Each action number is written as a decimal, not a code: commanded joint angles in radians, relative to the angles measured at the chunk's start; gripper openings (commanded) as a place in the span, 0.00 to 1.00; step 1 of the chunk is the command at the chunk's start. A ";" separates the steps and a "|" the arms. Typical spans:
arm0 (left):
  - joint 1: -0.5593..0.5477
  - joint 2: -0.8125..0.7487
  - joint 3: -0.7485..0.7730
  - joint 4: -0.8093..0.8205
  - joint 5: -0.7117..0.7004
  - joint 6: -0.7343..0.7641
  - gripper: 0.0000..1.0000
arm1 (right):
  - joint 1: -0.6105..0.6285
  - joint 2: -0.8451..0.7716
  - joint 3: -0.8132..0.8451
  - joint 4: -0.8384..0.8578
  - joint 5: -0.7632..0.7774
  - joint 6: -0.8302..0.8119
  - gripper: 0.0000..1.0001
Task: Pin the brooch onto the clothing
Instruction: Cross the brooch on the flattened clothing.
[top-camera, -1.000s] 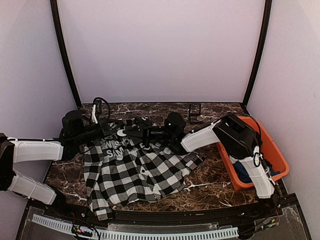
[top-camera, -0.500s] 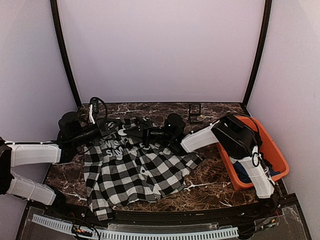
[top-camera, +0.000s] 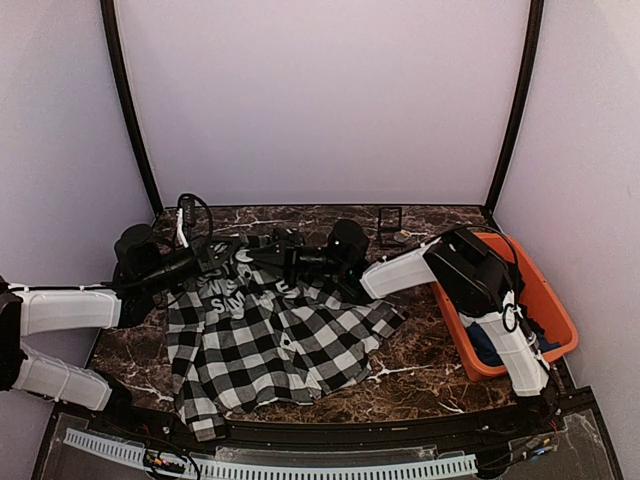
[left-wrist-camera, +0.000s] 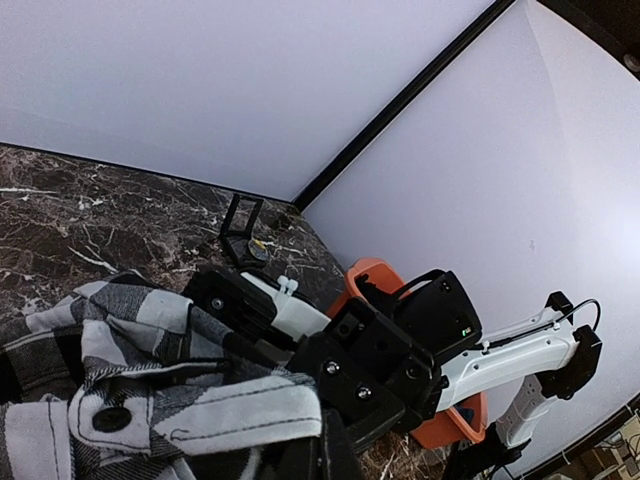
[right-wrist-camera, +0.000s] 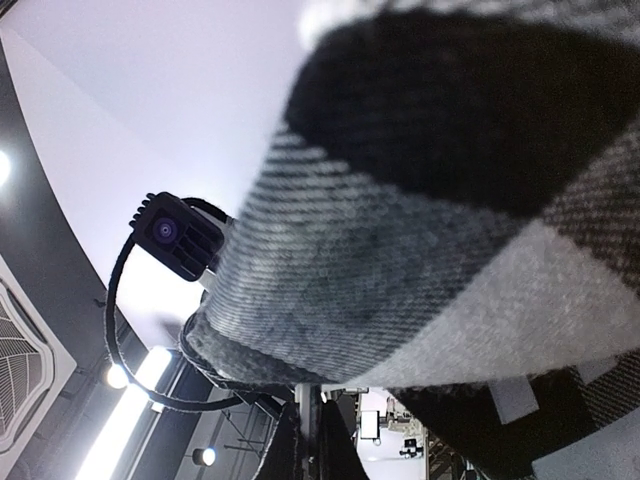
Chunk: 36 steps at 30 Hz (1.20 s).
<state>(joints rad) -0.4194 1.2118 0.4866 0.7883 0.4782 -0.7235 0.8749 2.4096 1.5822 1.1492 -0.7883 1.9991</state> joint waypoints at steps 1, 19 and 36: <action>-0.008 0.001 -0.010 0.047 0.036 -0.008 0.01 | -0.001 0.012 0.030 -0.015 -0.010 0.008 0.00; -0.017 0.010 0.026 -0.038 0.087 0.032 0.01 | -0.006 -0.022 0.036 -0.068 -0.046 -0.034 0.00; -0.019 0.003 0.027 -0.075 0.059 0.045 0.01 | -0.012 -0.084 0.004 -0.139 -0.088 -0.115 0.00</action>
<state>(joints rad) -0.4305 1.2266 0.4911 0.7124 0.5354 -0.6926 0.8692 2.4012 1.6096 0.9932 -0.8650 1.9179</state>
